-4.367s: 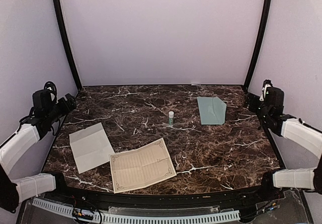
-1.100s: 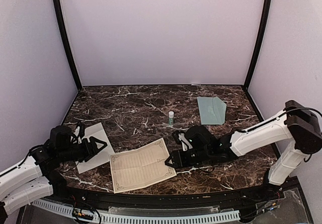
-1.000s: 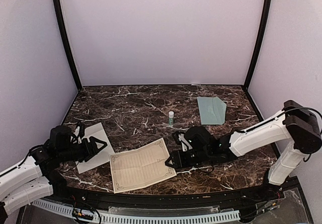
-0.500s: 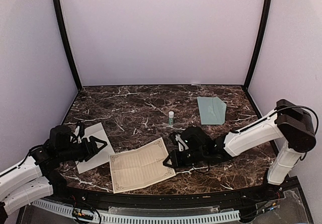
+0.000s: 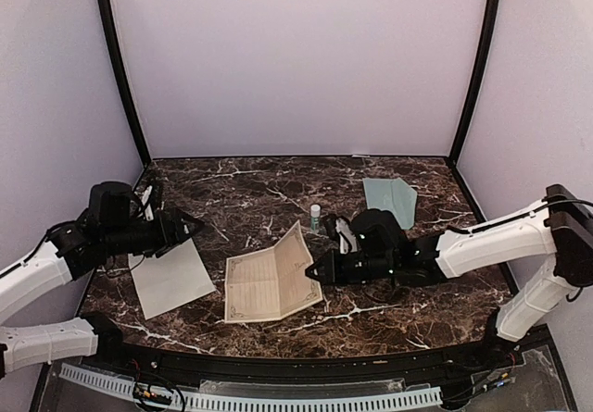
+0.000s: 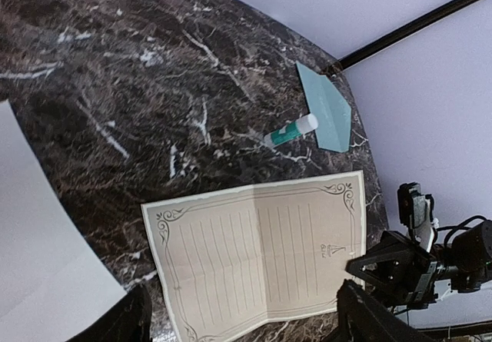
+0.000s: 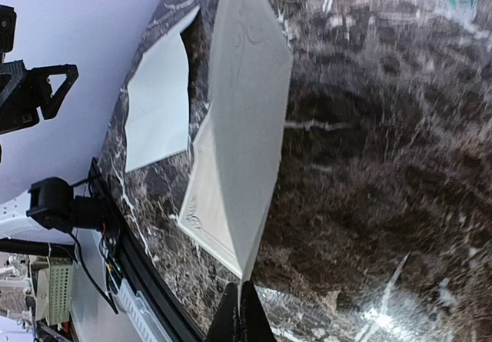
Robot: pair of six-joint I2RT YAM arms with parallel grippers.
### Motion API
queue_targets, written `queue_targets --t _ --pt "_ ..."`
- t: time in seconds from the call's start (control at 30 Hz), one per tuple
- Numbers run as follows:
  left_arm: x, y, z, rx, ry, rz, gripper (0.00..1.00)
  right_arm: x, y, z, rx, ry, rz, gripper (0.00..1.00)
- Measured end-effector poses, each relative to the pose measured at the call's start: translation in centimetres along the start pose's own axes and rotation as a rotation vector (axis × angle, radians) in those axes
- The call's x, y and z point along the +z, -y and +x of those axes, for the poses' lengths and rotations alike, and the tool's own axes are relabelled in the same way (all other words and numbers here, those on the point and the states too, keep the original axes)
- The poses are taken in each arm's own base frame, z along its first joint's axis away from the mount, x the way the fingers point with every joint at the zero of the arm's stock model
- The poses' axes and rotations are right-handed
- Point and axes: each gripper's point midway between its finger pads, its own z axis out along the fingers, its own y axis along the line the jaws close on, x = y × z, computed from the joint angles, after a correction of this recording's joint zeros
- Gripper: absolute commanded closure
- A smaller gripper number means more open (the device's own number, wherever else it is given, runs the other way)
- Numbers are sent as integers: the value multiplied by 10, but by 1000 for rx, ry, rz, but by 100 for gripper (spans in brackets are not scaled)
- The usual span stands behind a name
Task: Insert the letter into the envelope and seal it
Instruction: Pick up the letter from the center of the board.
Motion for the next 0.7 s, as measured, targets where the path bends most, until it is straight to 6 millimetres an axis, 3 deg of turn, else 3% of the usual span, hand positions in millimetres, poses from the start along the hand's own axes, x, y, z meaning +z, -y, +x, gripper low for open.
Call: queue_targets --t 0.13,0.3,0.47,0.6,0.7 --pt "0 49 -44 142 25 59 12 -24 -14 -44 -53 112 -1 100" --pt "21 78 -67 301 -34 78 10 -62 -25 -87 -119 233 46 100" --pt "43 90 -87 410 -55 81 10 -92 -15 -109 -147 283 127 100" --pt "38 108 -98 503 14 151 9 -106 -14 -124 -205 286 161 100" --pt "29 122 -103 594 90 221 10 -113 -30 -130 -278 266 131 100"
